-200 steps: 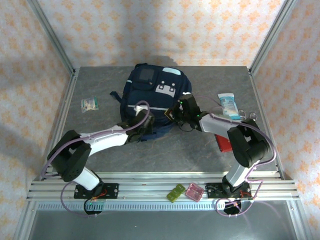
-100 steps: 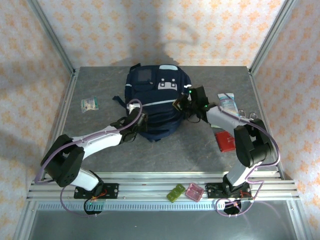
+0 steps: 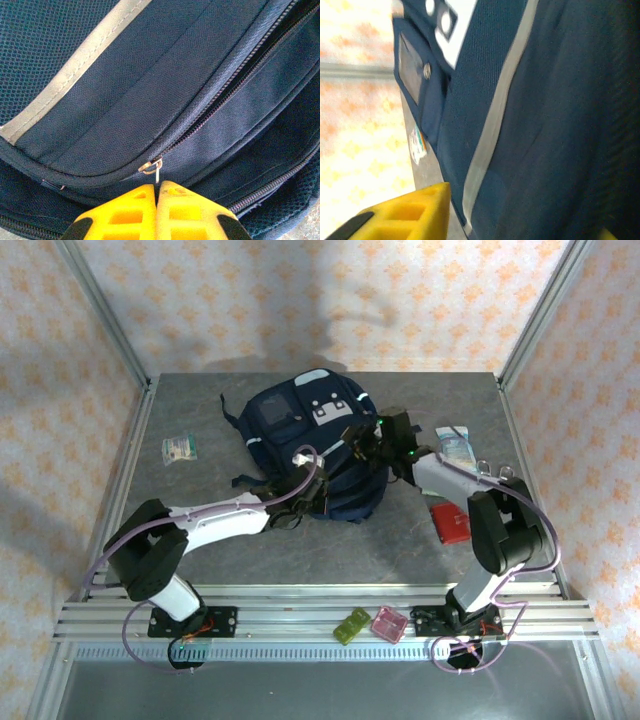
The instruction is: Pack the student bag
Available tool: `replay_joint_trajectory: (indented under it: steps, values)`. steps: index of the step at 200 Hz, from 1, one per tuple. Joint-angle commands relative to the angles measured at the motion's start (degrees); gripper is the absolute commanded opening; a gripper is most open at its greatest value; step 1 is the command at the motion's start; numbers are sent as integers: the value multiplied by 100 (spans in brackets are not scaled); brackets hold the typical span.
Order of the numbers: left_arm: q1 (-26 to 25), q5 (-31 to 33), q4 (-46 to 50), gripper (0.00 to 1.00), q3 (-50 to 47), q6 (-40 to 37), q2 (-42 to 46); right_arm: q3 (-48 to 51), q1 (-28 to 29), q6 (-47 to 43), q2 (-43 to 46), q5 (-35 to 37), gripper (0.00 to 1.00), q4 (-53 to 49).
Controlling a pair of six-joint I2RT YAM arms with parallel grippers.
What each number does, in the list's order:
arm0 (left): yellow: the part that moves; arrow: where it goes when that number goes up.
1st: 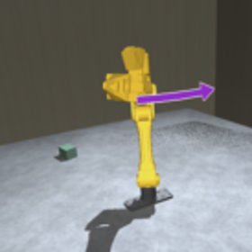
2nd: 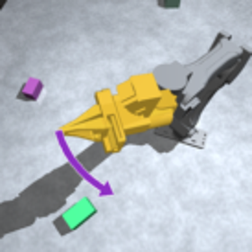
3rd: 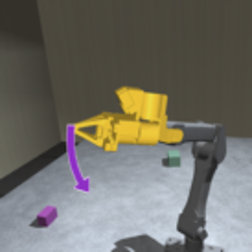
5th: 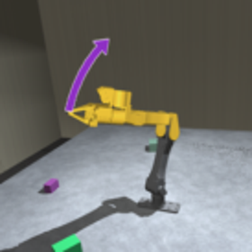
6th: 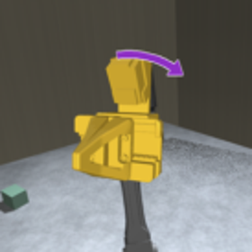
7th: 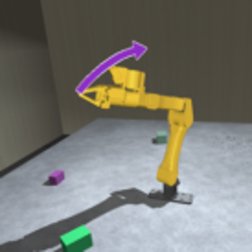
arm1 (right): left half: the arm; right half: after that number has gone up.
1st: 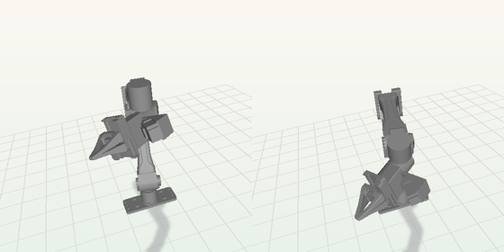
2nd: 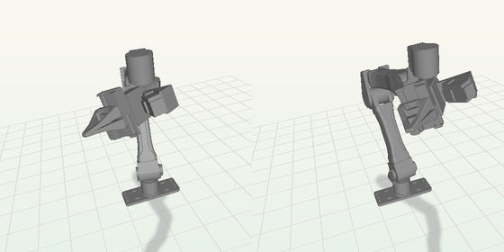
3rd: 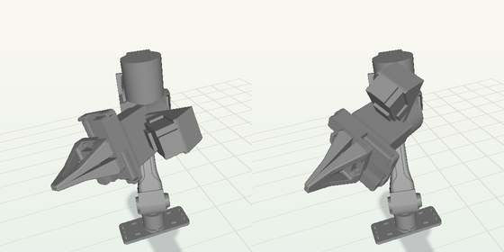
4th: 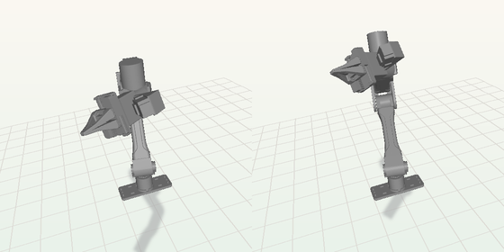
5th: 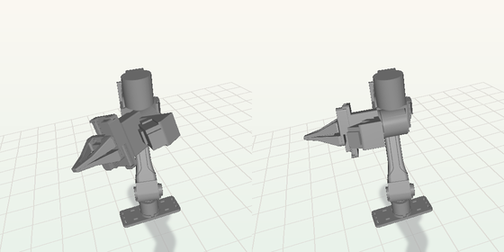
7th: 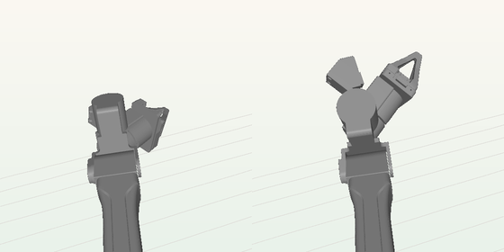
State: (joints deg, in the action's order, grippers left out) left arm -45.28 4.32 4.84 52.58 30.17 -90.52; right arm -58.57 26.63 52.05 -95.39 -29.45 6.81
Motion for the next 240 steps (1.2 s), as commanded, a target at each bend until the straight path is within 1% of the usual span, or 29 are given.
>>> replay_joint_trajectory:
  steps: [1, 6, 8, 18, 32, 56, 72, 93, 114, 119, 130, 140, 151, 170, 196, 229, 240]
  values:
    - [-25, 89, -98, 0, 107, 59, -31, 175, 212, 231, -19, -133, 28, 517]
    - [-20, 149, -71, 0, 83, 71, -32, 208, 240, 270, -75, -167, 22, 598]
    - [-19, 173, -60, 0, 81, 75, -30, 217, 243, 284, -102, -182, 18, 625]
    - [-21, 273, 4, 0, 45, 77, -40, 241, 279, 314, -191, -180, 8, 708]
    - [-24, 427, 79, 0, -27, 75, -27, 240, 281, 316, -251, -124, 0, 724]
    - [16, 760, 263, 0, -192, 20, 84, 198, 266, 228, -176, 7, 0, 705]
    - [166, 882, 375, 0, -335, 15, 174, 212, 216, 175, -91, 88, 0, 684]
    - [511, 1131, 574, 0, -537, 28, 353, 316, 129, 199, 20, 144, 0, 739]
    - [988, 1382, 711, 0, -769, 75, 626, 372, 114, 184, 72, 146, 0, 774]
    - [1094, 1394, 720, 4, -812, 88, 687, 372, 114, 183, 69, 130, 0, 785]
    - [1250, 1396, 737, 16, -868, 90, 816, 372, 114, 182, 40, 90, 0, 800]
    - [1258, 1345, 705, 28, -872, 24, 893, 363, 114, 187, 14, 68, 0, 838]
    - [1258, 1259, 734, 36, -817, 17, 913, 331, 114, 182, -14, 62, 0, 848]
    - [1203, 1143, 825, 43, -685, -44, 913, 196, 114, 159, -82, -35, 0, 805]
    - [945, 1131, 764, 52, -568, -216, 1031, -120, 114, 24, -176, -168, 0, 614]
    - [511, 1074, 589, 59, -334, -566, 1150, -585, 114, -105, -201, -314, 0, 392]
    - [435, 1009, 509, 60, -271, -662, 1159, -668, 114, -138, -159, -333, 2, 379]
